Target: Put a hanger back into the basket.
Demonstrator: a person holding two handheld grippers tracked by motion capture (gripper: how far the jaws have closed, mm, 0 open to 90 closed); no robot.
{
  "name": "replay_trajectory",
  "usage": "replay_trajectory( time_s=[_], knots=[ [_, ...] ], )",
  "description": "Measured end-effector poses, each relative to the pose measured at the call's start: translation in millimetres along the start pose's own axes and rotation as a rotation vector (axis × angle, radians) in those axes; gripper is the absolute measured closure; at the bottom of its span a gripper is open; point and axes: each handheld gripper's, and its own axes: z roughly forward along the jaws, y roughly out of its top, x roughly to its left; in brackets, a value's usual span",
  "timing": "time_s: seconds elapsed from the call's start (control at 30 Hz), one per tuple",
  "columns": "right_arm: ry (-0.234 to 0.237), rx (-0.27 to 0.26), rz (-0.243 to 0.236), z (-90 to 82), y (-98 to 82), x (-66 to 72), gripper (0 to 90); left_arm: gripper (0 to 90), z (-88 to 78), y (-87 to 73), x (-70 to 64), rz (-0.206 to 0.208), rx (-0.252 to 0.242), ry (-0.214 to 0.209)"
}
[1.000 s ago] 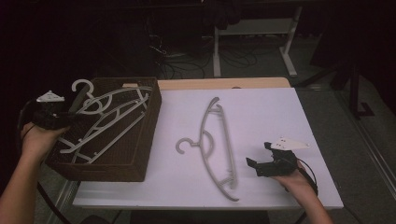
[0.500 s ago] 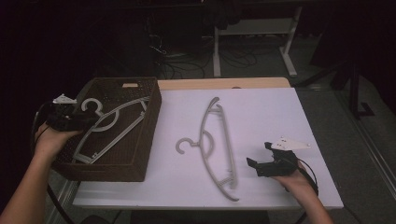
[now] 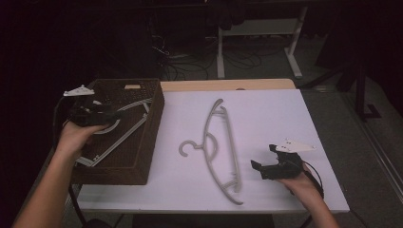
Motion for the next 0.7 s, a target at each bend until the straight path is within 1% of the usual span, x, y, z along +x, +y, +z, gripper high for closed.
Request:
replay_trajectory(
  time_s=[0.03, 0.2, 0.27, 0.33, 0.37, 0.4, 0.47, 0.5, 0.53, 0.57, 0.6, 0.63, 0.67, 0.7],
  knots=[
    [-0.001, 0.002, 0.001, 0.2, 0.0, -0.3, 5.8, 23.8, 4.5, 6.3, -14.9, 0.005, -0.018, -0.032],
    [-0.002, 0.015, 0.001, 1.8, 1.4, -0.7, 5.8, 22.8, 17.2, 19.0, -53.6, 0.029, -0.051, -0.098],
    [-0.017, 0.028, 0.003, 3.6, 3.5, -1.7, 6.0, 22.8, 23.7, 22.5, -69.7, 0.041, -0.056, -0.127],
    [-0.012, 0.044, 0.000, 5.3, 7.2, -3.1, 6.3, 22.8, 31.2, 24.8, -85.7, 0.053, -0.055, -0.152],
    [-0.021, 0.053, -0.003, 6.8, 9.4, -3.3, 7.6, 22.8, 35.3, 25.5, -93.5, 0.064, -0.052, -0.162],
    [-0.021, 0.067, -0.002, 8.5, 11.8, -3.4, 10.7, 22.8, 39.6, 25.9, -101.2, 0.074, -0.049, -0.172],
    [-0.007, 0.084, 0.001, 12.5, 15.4, -3.7, 14.5, 22.7, 48.5, 25.4, -115.4, 0.085, -0.045, -0.194],
    [0.001, 0.103, 0.006, 14.8, 16.9, -3.3, 22.0, 22.7, 53.4, 24.6, -122.0, 0.091, -0.041, -0.206],
    [0.009, 0.119, 0.000, 16.3, 17.6, -2.2, 31.4, 22.7, 58.0, 23.5, -128.1, 0.099, -0.036, -0.213],
    [0.009, 0.119, 0.000, 16.3, 17.6, -2.2, 31.4, 22.7, 58.0, 23.5, -128.1, 0.099, -0.036, -0.213],
    [0.027, 0.148, -0.011, 20.2, 18.7, 0.6, 46.1, 22.7, 68.2, 20.3, -139.3, 0.109, -0.031, -0.230],
    [0.045, 0.171, -0.013, 22.5, 18.9, 2.4, 54.9, 22.7, 73.4, 18.6, -144.2, 0.117, -0.025, -0.234],
    [0.063, 0.188, -0.020, 25.0, 18.6, 4.7, 58.4, 22.6, 78.2, 16.5, -148.8, 0.120, -0.021, -0.238],
    [0.073, 0.208, -0.032, 28.1, 18.3, 7.4, 65.0, 22.6, 82.9, 14.3, -152.7, 0.123, -0.018, -0.246]
  ],
)
